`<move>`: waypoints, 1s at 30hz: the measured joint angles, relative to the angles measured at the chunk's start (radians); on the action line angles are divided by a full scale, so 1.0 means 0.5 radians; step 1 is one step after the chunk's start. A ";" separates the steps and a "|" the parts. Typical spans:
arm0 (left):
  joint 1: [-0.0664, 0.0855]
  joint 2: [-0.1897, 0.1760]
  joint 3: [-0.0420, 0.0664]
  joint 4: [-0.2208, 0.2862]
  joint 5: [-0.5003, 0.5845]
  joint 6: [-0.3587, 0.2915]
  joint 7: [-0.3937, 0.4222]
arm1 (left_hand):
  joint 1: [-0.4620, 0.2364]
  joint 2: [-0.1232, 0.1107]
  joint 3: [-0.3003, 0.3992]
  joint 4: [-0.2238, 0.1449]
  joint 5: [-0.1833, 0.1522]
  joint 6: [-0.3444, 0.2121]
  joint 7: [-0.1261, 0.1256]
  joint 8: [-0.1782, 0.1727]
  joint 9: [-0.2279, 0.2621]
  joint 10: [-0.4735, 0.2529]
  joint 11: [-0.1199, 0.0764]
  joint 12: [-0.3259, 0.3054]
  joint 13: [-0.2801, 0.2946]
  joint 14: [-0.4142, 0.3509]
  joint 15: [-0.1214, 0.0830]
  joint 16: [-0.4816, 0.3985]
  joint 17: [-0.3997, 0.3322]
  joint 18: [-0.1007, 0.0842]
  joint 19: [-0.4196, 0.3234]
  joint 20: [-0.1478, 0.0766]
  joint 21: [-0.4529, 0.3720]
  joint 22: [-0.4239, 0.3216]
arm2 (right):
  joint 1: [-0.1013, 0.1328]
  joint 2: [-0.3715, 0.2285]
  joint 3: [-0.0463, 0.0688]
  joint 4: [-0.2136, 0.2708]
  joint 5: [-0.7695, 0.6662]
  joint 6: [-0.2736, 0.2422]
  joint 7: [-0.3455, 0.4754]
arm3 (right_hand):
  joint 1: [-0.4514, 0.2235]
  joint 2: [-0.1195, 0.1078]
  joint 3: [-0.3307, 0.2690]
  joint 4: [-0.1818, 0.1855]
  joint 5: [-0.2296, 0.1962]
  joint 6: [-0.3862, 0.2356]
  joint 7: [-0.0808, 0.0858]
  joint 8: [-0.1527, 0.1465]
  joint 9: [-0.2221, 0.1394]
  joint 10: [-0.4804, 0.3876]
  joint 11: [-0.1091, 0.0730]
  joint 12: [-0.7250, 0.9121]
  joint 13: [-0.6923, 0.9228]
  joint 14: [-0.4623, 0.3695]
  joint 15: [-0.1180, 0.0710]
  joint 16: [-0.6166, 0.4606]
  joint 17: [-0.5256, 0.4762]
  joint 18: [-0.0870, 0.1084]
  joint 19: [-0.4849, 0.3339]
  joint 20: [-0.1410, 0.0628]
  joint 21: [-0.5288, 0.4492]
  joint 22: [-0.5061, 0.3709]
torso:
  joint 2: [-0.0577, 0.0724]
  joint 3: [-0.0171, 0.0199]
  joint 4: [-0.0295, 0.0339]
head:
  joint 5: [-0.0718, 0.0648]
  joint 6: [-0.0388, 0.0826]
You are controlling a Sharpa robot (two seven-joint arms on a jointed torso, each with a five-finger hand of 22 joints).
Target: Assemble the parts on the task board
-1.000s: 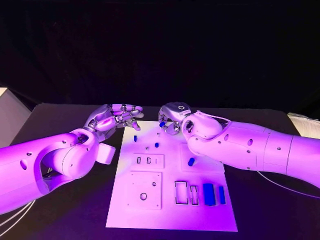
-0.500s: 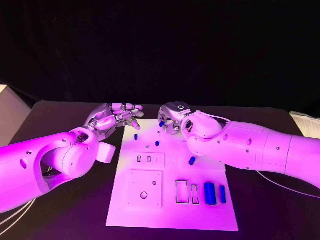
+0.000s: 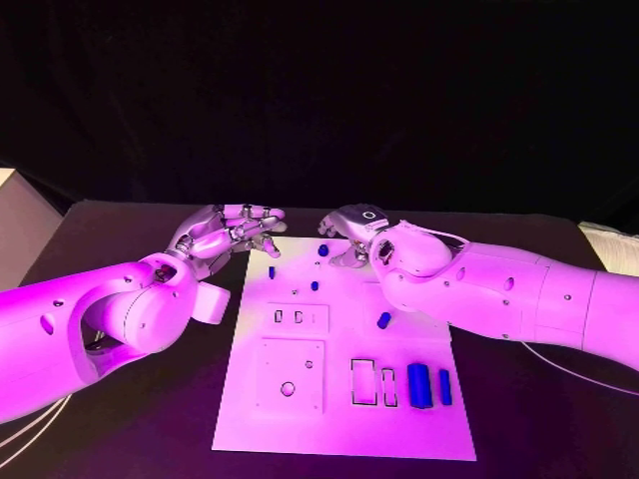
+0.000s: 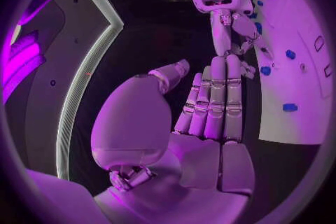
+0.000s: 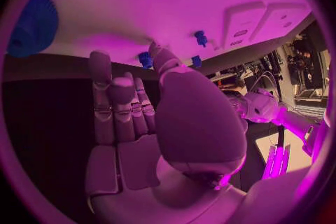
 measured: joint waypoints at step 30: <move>-0.001 0.000 -0.001 -0.057 0.000 0.013 -0.007 | 0.000 0.000 0.006 -0.006 0.000 0.000 0.000 0.000 0.000 -0.007 0.007 0.000 0.000 -0.015 0.000 0.000 0.001 0.000 -0.014 0.000 0.009 0.010 | 0.097 -0.581 0.059 0.297 0.704 0.020 -0.054 | -0.146 -0.005 -0.024 0.103 0.300 0.058 0.096 0.352 0.022 1.125 -0.073 2.834 2.482 0.185 -0.048 1.006 1.178 -0.220 0.516 -0.044 1.232 1.326 | -0.023 0.0221 -0.061 | -0.013 0.017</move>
